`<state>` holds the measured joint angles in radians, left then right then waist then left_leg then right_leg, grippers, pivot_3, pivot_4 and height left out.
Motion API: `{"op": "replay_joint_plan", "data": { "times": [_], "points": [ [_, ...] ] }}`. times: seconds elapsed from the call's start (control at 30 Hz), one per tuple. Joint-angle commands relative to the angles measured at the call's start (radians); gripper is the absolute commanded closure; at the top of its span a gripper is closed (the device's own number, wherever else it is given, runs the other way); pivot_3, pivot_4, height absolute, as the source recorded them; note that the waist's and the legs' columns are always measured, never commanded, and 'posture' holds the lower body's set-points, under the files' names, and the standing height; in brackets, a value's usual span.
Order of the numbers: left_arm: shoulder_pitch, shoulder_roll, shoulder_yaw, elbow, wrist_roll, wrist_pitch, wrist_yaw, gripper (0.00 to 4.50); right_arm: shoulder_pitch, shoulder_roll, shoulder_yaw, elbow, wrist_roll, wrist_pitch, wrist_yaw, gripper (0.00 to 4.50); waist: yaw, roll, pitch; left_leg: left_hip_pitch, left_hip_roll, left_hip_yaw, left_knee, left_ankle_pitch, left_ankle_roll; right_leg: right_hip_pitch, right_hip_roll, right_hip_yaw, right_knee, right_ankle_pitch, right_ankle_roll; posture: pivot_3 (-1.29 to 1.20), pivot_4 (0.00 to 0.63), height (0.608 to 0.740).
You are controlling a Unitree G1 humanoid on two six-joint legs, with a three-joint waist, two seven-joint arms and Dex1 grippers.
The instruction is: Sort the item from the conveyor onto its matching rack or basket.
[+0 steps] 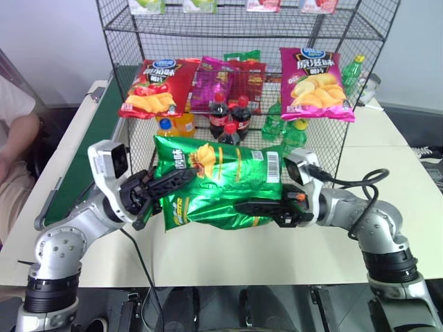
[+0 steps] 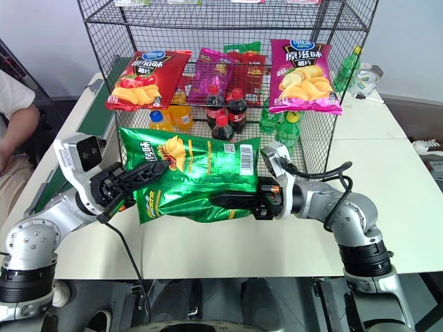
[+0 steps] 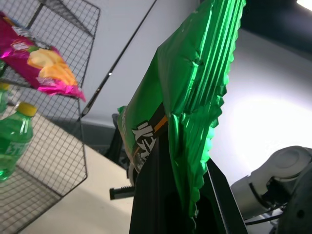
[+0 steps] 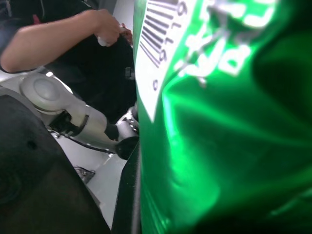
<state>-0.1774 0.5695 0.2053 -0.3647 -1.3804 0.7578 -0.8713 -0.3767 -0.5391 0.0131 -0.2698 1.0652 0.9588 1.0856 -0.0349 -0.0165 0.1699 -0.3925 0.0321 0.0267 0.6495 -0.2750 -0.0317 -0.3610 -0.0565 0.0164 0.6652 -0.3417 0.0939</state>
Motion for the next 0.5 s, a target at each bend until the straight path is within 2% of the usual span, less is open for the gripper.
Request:
{"op": "replay_joint_plan", "data": {
  "times": [0.03, 0.17, 0.27, 0.3, 0.47, 0.5],
  "points": [
    [0.009, 0.036, 0.057, -0.005, 0.029, -0.010, -0.016, 3.62, 0.003, -0.017, -0.012, -0.008, -0.037, -0.045, 0.015, 4.43, -0.001, 0.000, 0.000, 0.000, 0.000, 0.000, 0.000, 0.000, 0.000, 0.000, 0.000, 0.000, 0.000, 0.000, 0.000, 0.00, 0.150, 0.739],
    [0.036, 0.066, 0.102, 0.010, 0.069, -0.030, -0.036, 1.64, 0.014, -0.051, 0.011, -0.022, -0.192, -0.177, 0.017, 4.43, -0.001, 0.000, 0.000, 0.000, 0.000, 0.000, 0.000, 0.000, 0.000, 0.000, 0.000, 0.000, 0.000, 0.000, 0.000, 0.00, 0.150, 0.739],
    [0.064, 0.065, 0.132, 0.023, 0.197, -0.125, -0.054, 0.03, 0.009, -0.080, 0.046, -0.032, -0.390, -0.366, -0.002, 4.43, 0.000, 0.000, 0.000, 0.000, 0.000, 0.000, -0.001, 0.000, 0.000, -0.001, 0.000, 0.000, 0.000, 0.000, 0.000, 0.00, 0.150, 0.739],
    [0.080, 0.071, 0.146, 0.025, 0.239, -0.156, -0.062, 0.00, 0.003, -0.086, 0.047, -0.037, -0.474, -0.468, -0.016, 4.43, 0.000, 0.000, 0.000, 0.000, 0.000, 0.000, -0.001, 0.000, 0.000, -0.001, 0.000, 0.000, 0.000, 0.000, 0.000, 0.00, 0.150, 0.739],
    [0.121, 0.079, 0.195, 0.049, 0.349, -0.239, -0.067, 0.00, -0.054, -0.073, -0.079, -0.128, -0.520, -0.678, -0.064, 4.43, 0.000, 0.000, 0.000, -0.002, 0.000, 0.001, -0.001, 0.000, 0.000, -0.003, 0.000, 0.000, 0.000, 0.000, 0.000, 0.00, 0.150, 0.739],
    [0.120, 0.073, 0.201, 0.062, 0.379, -0.267, -0.064, 0.00, -0.081, -0.079, -0.088, -0.120, -0.586, -0.762, -0.086, 4.43, 0.000, 0.000, 0.000, -0.002, 0.000, 0.001, -0.001, 0.000, 0.000, -0.003, -0.001, 0.000, 0.000, 0.000, 0.000, 0.00, 0.150, 0.739]
  ]
}}
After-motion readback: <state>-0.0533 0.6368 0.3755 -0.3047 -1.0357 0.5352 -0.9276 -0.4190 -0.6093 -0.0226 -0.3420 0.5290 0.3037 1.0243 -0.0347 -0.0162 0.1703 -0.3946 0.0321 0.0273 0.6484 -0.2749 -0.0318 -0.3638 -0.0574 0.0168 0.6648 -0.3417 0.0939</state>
